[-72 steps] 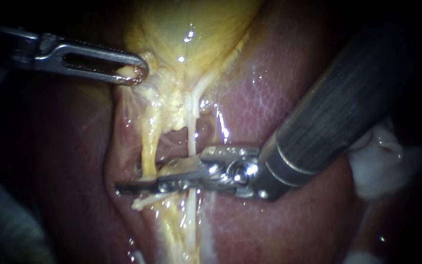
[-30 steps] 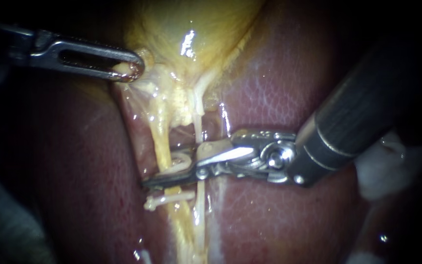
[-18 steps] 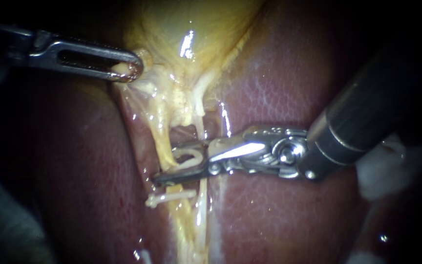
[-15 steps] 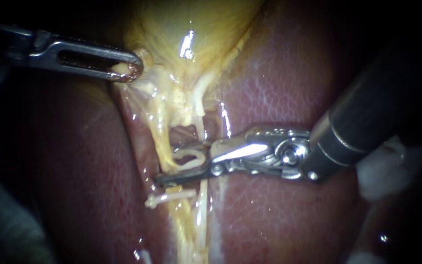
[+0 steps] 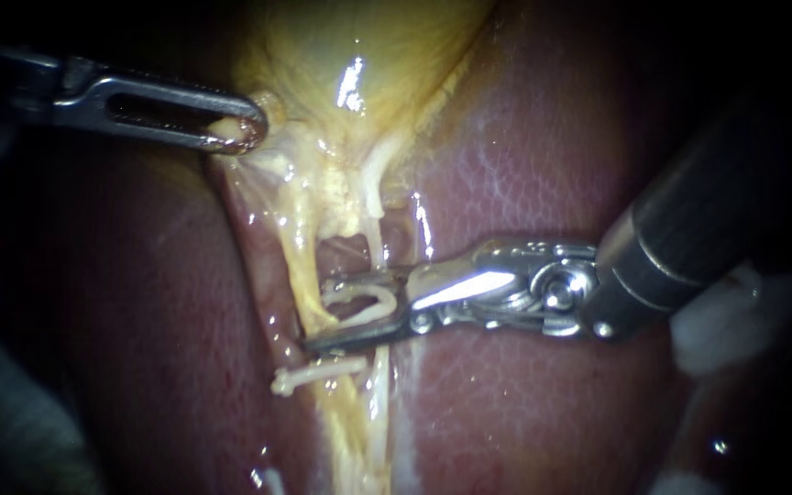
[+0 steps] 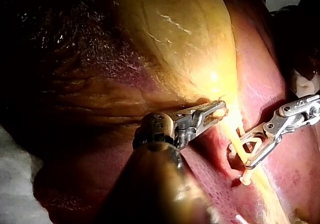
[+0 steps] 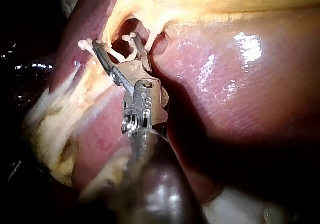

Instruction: Clipping second clip left tube

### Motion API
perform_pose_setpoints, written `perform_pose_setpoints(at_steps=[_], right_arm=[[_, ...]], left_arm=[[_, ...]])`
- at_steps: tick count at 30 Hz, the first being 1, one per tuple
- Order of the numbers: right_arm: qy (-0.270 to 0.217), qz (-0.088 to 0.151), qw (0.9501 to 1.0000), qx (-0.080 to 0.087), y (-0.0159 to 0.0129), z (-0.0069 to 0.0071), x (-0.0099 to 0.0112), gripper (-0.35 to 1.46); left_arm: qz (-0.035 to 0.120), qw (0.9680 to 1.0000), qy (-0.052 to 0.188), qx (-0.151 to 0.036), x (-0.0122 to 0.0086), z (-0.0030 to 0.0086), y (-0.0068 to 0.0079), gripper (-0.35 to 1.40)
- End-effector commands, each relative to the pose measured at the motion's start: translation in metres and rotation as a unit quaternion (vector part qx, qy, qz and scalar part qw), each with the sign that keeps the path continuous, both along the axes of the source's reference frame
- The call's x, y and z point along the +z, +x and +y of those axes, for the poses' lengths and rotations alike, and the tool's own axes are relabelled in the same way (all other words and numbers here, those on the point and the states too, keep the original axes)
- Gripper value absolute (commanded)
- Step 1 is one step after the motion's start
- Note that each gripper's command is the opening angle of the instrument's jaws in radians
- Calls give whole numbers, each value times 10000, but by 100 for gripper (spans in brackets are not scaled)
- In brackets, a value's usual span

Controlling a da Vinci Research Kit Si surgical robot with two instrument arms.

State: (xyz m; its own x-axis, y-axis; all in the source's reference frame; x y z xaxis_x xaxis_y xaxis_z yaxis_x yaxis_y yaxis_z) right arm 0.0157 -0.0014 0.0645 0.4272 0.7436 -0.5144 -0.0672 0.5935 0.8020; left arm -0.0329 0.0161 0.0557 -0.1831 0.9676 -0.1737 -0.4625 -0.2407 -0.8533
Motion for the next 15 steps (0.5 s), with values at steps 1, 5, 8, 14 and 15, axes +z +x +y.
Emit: perform_pose_setpoints(at_steps=[1, 5, 8, 14, 15], right_arm=[[1, 7, 10000, -14, -1, 0, 0, 50], [1, 64, 9999, -80, -5, 1, 1, 50], [9, 91, 9999, -98, -7, 3, 3, 50], [11, 129, 9999, -106, -12, 4, 5, 50], [11, 130, 9999, -108, -13, 4, 5, 50]], left_arm=[[2, 10000, 3, 4, 0, 0, 0, -35], [1, 10000, 3, 5, 0, 0, 0, -35], [1, 10000, 3, 6, 0, 0, 1, -35], [0, 10000, 3, 7, 0, 0, 1, -35], [0, 10000, 3, 7, 0, 0, 1, -35]])
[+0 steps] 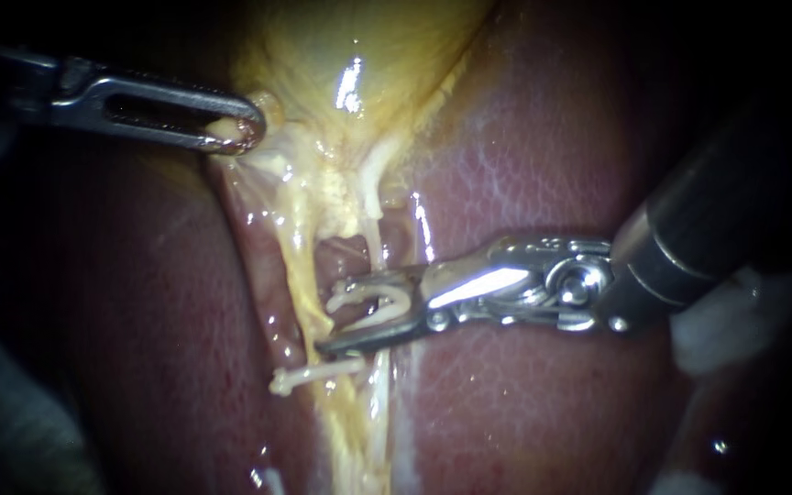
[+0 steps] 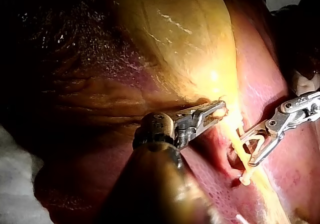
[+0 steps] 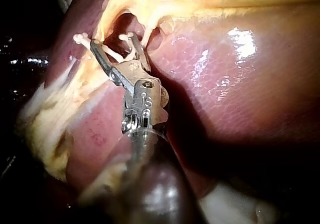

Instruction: Clipping second clip left tube

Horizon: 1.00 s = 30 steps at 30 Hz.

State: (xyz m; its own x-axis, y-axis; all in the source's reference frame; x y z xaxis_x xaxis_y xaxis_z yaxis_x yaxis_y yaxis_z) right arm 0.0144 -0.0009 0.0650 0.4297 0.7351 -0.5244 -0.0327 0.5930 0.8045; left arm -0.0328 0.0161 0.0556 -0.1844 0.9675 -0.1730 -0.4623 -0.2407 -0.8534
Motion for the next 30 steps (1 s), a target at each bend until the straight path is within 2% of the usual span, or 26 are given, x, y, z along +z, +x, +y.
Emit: perform_pose_setpoints(at_steps=[1, 8, 13, 21, 30], right_arm=[[8, 5, 10000, -11, -1, 0, 0, 50], [37, 144, 9999, -79, -6, 0, 0, 50], [128, 504, 9985, -165, -10, 0, 0, 50], [576, 831, 9945, -277, -12, 2, 4, 50], [715, 849, 9936, -221, -14, 7, 19, 50]], left_arm=[[0, 10000, 0, 1, 0, 0, 0, -35], [-1, 10000, 0, 2, 0, 0, 0, -35], [-1, 10000, 0, 2, 0, 0, 1, -35], [-1, 10000, 0, 3, 0, 0, 1, -35], [-1, 10000, 0, 3, 0, 0, 1, -35]])
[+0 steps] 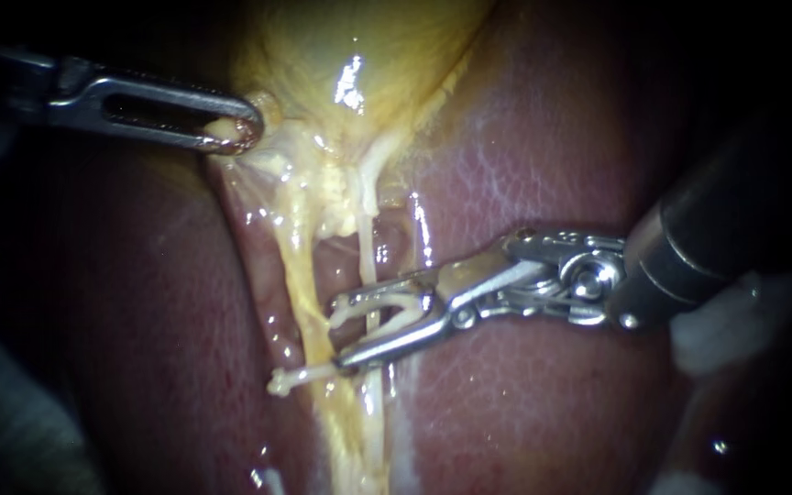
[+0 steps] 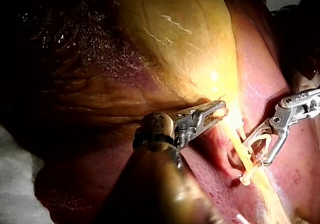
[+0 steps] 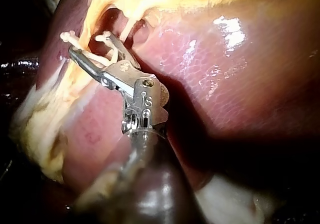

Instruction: Clipping second clip left tube

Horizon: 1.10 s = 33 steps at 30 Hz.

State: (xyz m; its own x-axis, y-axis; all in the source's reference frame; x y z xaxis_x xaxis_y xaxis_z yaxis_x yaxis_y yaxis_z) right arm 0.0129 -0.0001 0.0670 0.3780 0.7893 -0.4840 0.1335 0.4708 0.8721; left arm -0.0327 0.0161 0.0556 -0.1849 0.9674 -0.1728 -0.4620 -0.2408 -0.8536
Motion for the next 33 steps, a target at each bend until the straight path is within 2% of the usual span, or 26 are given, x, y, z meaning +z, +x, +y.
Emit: perform_pose_setpoints(at_steps=[1, 13, 24, 33], right_arm=[[30, 4, 10000, 9, 0, -1, 2, 50], [190, -19, 9998, 68, -2, -6, 33, 50], [413, 199, 9986, 258, 16, -7, 33, 50], [533, 415, 9974, 256, 38, -16, 24, 50]], left_arm=[[-1, 10000, -1, 0, 0, 0, 0, -35], [-1, 10000, -1, 0, 0, 0, 0, -35], [-1, 10000, -1, 0, 0, 0, 0, -35], [-1, 10000, -2, 0, 1, 0, 0, -35]])
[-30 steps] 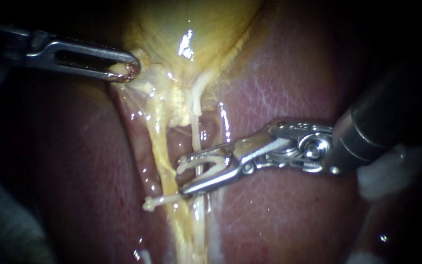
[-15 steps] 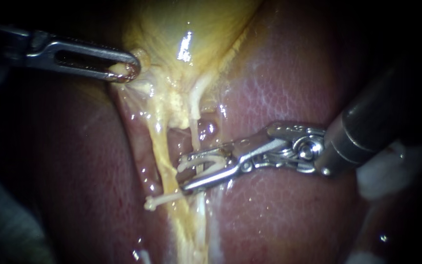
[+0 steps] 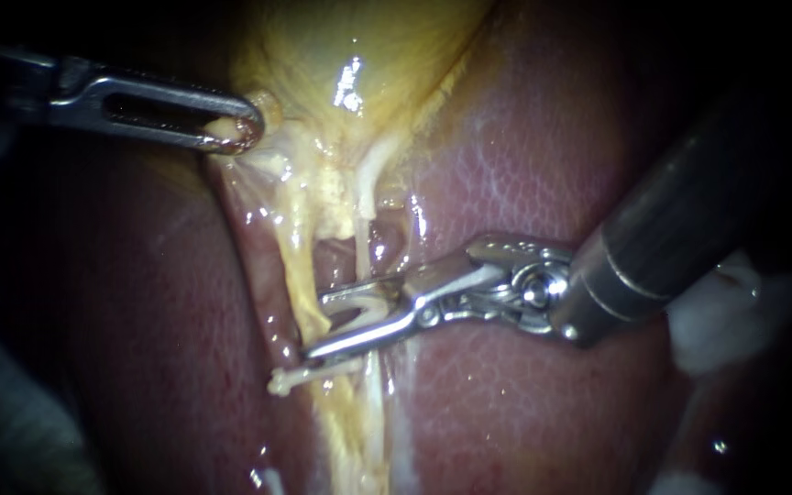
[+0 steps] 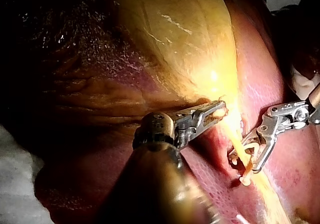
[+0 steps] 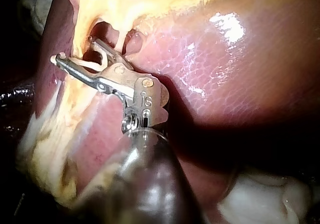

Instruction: Clipping second clip left tube

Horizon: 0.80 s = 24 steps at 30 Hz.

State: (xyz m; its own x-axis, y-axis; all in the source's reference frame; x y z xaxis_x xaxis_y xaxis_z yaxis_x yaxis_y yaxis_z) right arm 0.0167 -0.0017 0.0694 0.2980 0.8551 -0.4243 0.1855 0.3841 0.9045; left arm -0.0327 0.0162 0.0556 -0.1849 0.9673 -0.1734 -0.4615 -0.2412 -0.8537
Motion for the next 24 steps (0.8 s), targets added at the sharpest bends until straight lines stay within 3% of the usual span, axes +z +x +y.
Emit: perform_pose_setpoints(at_steps=[1, 16, 24], right_arm=[[9, 33, 10000, -1, 2, -1, -1, 50], [80, 257, 9996, 89, 37, -19, -20, 49], [149, 419, 9989, -133, 33, -28, -46, 47]], left_arm=[[2, 10000, 1, -1, 0, 0, 0, -35], [2, 10000, 1, -1, 0, 0, 0, -35], [1, 10000, 1, 1, 0, 0, 1, -35]])
